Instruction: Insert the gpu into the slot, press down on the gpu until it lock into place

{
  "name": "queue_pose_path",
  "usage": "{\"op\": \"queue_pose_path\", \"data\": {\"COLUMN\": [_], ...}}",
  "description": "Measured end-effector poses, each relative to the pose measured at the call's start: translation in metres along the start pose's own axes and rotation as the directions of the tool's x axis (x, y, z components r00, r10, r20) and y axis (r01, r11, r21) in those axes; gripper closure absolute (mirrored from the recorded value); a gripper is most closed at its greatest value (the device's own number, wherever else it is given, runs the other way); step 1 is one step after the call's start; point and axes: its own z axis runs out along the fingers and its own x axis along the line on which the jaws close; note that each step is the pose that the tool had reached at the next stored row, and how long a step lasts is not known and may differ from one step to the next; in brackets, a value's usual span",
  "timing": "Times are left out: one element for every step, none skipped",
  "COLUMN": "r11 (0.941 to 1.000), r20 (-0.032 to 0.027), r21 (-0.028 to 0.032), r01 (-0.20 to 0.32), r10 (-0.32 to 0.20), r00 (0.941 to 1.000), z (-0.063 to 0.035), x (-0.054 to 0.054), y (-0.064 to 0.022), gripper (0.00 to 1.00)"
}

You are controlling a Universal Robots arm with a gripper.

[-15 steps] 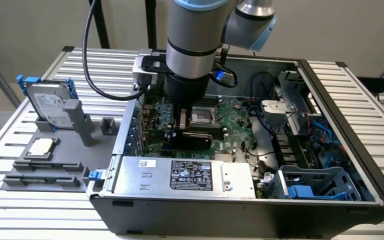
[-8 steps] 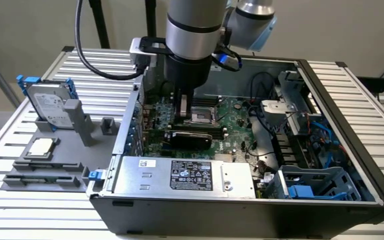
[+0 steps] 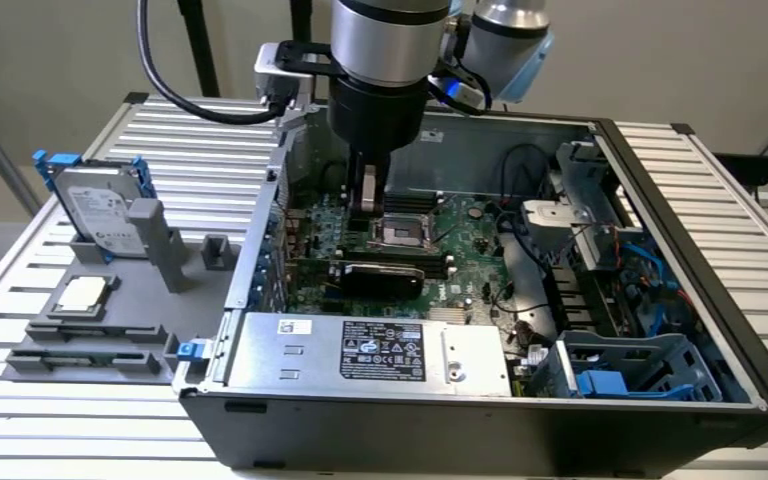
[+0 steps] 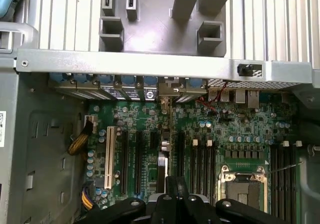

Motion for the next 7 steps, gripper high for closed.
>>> {"op": "queue_pose_path", "data": {"r11": [1.0000,1.0000,1.0000,1.0000,1.0000,1.0000,1.0000], "r20": [0.0000,0.0000,-0.0001,-0.0001,-0.0001,-0.0002,-0.0002], "r21": [0.0001,0.0000,0.0000,-0.0001,-0.0001,0.0000,-0.0001], "r01": [0.000,0.000,0.000,0.000,0.000,0.000,0.000], "r10": [0.000,0.000,0.000,0.000,0.000,0.000,0.000], "r00": [1.0000,1.0000,1.0000,1.0000,1.0000,1.0000,1.0000], "z": [0.0000,0.0000,0.0000,-0.0001,-0.0001,-0.0001,-0.0001], "x": [0.0000,0.0000,0.0000,0.0000,0.0000,0.0000,0.0000], "y": [0.0000,0.0000,0.0000,0.0000,0.0000,0.0000,0.0000], "gripper": [0.89,0.89,0.89,0.89,0.89,0.89,0.89]}}
